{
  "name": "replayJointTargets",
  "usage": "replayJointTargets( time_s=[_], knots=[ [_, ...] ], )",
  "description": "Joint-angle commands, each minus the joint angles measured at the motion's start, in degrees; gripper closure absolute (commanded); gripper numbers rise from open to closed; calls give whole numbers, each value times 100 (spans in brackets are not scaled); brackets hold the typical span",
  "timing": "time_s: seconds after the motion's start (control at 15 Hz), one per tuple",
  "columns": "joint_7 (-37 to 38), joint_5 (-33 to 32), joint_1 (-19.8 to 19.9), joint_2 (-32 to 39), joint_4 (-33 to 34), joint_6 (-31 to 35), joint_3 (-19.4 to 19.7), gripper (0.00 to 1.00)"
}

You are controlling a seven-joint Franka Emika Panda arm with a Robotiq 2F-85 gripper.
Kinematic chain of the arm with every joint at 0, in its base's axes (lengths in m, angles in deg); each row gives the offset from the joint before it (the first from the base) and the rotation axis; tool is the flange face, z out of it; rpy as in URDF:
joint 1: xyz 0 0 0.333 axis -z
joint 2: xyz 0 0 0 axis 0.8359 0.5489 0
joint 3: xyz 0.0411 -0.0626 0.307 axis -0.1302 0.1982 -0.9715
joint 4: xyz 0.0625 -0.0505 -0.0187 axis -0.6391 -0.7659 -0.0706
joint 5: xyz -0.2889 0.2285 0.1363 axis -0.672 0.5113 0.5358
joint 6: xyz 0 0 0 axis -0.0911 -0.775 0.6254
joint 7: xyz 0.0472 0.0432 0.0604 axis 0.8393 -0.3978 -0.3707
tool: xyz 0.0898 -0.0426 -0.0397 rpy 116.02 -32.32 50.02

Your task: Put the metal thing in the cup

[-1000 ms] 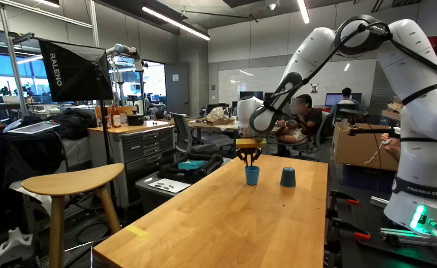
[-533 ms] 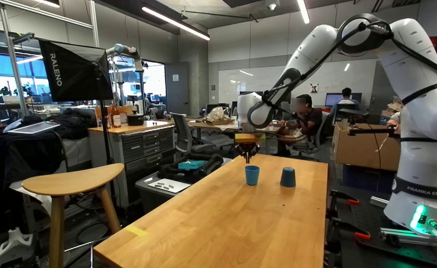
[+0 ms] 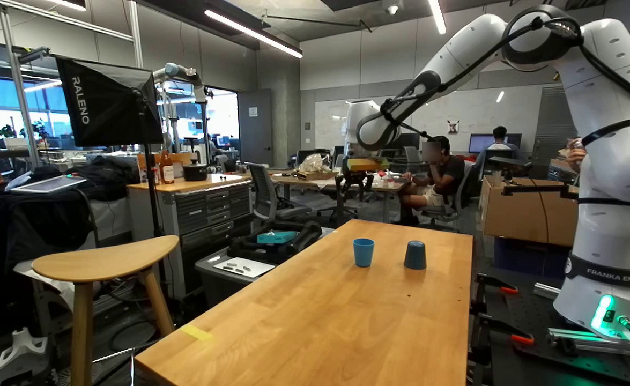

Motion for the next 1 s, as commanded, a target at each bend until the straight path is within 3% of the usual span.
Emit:
replayJointTargets(
  time_s=[0.0,0.33,0.53,0.73,0.8,0.93],
  knots=[
    [-1526,270,635,-165,480,-396,-501,2],
    [-3574,1185,1189,-72,1253,-923,-980,0],
    [-4538,1990,1103,100,1888,-1908,-834,0],
    [-4623,1982,987,329,2394,-3250,-695,0],
    [-4502,1973,922,5,1844,-2579,-639,0],
    [-4526,1971,924,119,2032,-2981,-635,0]
  ],
)
